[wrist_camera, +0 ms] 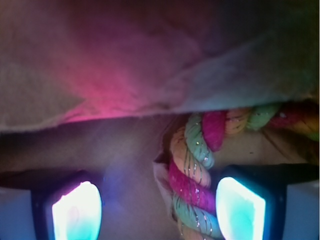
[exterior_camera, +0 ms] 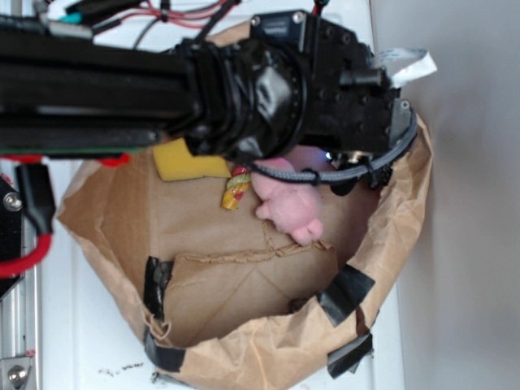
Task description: Grab the multicolored rope.
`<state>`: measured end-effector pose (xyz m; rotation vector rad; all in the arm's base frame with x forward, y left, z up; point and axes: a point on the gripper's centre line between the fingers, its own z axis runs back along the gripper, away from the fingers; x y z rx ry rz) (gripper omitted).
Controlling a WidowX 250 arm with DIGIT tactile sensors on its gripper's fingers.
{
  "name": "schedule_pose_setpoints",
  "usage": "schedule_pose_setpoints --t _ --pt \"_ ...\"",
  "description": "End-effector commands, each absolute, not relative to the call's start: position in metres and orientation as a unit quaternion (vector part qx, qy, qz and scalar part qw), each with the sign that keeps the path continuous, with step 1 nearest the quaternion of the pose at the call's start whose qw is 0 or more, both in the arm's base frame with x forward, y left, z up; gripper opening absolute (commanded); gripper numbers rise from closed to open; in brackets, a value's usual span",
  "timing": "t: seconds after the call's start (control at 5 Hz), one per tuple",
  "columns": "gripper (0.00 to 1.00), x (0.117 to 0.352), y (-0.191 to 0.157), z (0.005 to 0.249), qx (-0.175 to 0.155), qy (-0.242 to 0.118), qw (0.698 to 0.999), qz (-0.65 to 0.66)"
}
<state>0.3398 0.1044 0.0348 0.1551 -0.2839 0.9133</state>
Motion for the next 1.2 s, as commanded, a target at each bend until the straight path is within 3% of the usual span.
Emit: schedule_pose_setpoints --t 0.0,0.4,0.6,1.0 --pt "1.00 0.317 0.122 0.010 0.100 -0.092 0.891 0.432" --pt "1.00 0.294 0.124 -0.001 0.119 -0.076 0.903 0.406" --pt "1.00 0.279 0.125 0.001 0.122 -0.085 0.910 0.386" --pt "1.00 0.271 0.130 0.009 0.108 -0.091 0.912 0.385"
